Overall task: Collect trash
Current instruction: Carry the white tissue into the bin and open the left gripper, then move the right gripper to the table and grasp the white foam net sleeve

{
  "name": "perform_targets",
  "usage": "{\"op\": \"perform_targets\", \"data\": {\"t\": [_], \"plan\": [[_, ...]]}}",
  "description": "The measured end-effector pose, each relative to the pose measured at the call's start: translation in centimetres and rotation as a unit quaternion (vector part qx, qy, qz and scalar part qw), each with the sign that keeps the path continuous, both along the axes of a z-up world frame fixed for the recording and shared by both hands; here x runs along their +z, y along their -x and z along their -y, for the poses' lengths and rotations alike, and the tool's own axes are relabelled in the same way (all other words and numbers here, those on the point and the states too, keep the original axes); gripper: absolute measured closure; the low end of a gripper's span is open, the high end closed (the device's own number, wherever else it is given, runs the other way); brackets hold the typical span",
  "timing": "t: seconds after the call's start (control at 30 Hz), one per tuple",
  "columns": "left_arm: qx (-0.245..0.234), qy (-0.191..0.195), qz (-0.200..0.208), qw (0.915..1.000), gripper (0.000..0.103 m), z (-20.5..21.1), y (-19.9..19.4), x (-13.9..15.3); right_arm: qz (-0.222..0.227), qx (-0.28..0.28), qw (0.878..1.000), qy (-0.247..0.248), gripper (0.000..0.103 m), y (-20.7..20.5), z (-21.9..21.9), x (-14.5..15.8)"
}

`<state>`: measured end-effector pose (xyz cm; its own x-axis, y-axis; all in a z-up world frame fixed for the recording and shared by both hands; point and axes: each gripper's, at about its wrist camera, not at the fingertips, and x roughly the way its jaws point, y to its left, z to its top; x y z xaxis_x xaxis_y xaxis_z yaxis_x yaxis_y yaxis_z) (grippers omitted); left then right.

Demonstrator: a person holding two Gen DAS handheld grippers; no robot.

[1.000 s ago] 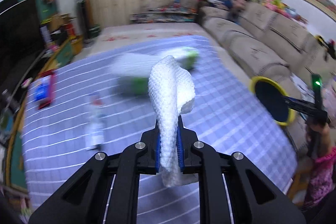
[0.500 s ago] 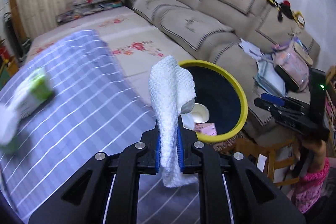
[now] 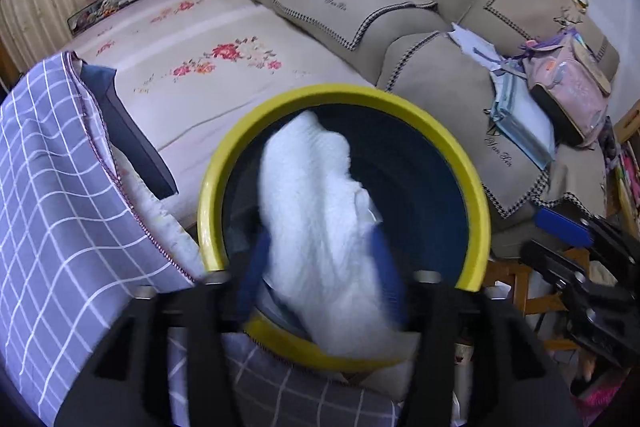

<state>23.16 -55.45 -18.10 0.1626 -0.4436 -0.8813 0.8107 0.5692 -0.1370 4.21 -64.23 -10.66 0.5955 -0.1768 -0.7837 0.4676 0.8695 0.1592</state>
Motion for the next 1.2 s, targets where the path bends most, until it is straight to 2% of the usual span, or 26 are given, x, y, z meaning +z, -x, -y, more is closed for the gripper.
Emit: {"op": "perform_targets", "data": {"t": [0.03,0.17,0.3,0.43,0.57,0.7,0.87,0.97,1.07,1.2], "plan": [[0.0,-0.001,-0.008,1.0,0.025,0.2,-0.2,-0.4,-0.001,0.0,1.0,0.0,0.06,0.0,0.0,0.0],[0.016,0.01,-0.02,0.9996,0.024,-0.6,-0.6,-0.6,-0.004,0.003,1.0,0.0,0.06,0.0,-0.3,0.0],[0.031,0.043,-0.01,0.9986,0.023,-3.6,0.2,1.9,-0.002,0.011,1.0,-0.001,0.06,-0.2,-1.0,0.1],[0.055,0.08,0.029,0.9948,0.014,-8.9,2.1,5.4,-0.001,0.024,1.0,-0.001,0.059,-0.8,-1.9,0.1],[0.091,0.107,0.052,0.9887,0.012,-15.7,3.6,8.1,-0.003,0.045,0.999,-0.001,0.058,-2.0,-3.4,-0.1],[0.154,0.125,0.076,0.9772,0.012,-24.1,4.6,9.8,-0.002,0.075,0.997,0.002,0.058,-3.6,-5.5,0.1],[0.242,0.117,0.114,0.9564,0.011,-33.3,5.7,10.5,0.005,0.123,0.992,0.011,0.058,-6.3,-9.1,1.3],[0.296,0.118,0.126,0.9396,0.011,-38.7,6.5,10.7,0.015,0.156,0.987,0.014,0.058,-8.0,-11.8,2.3],[0.333,0.113,0.133,0.9266,0.009,-42.8,7.2,10.6,0.027,0.192,0.981,0.007,0.058,-10.1,-14.6,3.4],[0.364,0.111,0.138,0.9146,0.009,-47.0,8.2,10.2,0.039,0.24,0.97,0.018,0.058,-12.6,-19.6,4.7]]}}
